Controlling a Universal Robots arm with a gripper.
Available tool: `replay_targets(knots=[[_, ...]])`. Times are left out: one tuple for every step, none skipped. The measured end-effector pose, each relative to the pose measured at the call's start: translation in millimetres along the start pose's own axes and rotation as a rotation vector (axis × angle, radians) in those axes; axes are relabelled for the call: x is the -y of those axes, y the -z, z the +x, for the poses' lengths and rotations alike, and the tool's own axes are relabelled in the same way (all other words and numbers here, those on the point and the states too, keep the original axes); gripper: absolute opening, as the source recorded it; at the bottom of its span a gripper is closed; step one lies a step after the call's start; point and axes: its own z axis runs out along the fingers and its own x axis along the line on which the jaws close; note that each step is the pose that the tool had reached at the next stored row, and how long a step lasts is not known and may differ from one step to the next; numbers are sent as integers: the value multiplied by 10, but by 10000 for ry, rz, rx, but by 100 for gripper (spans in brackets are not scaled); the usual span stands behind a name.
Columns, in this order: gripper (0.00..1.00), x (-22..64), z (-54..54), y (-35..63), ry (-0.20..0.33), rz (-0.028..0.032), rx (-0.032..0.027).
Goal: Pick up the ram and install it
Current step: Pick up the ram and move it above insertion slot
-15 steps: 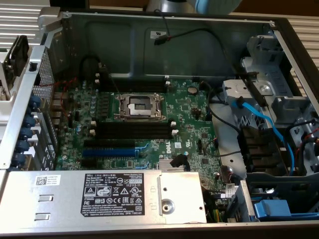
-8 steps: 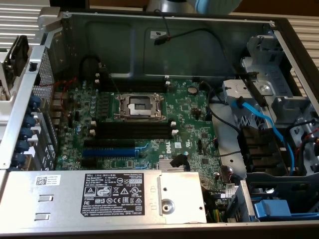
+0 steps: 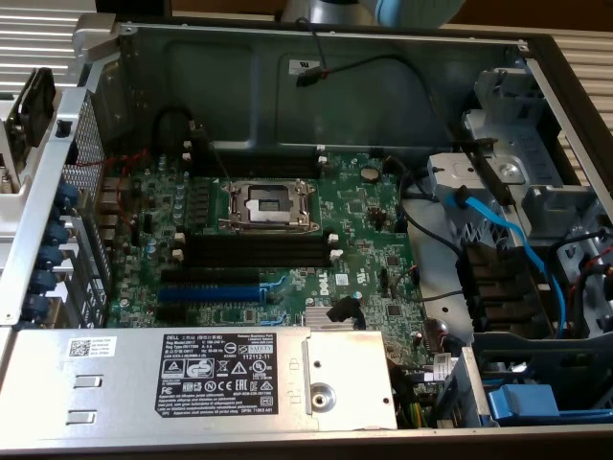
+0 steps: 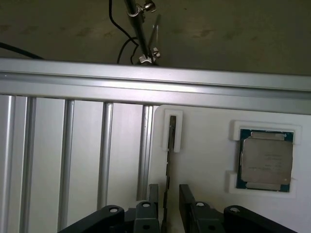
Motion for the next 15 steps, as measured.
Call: replay_targets(knots=[[29,0,0,0,0,0,0],[22,0,0,0,0,0,0],[22,0,0,0,0,1,0],[22,0,0,0,0,0,0],[22,0,0,0,-1,0,0],[22,0,0,0,0,1,0],[22,0,0,0,0,0,0],[22,0,0,0,0,0,0],[22,0,0,0,-1,0,0],[22,0,0,0,-1,0,0],[22,0,1,1,0,-1,0],[22,0,4,0,1,-2,-1],[22,0,7,0,2,-1,-1],[22,0,8,-1,1,0,0],[22,0,8,-1,0,0,0]])
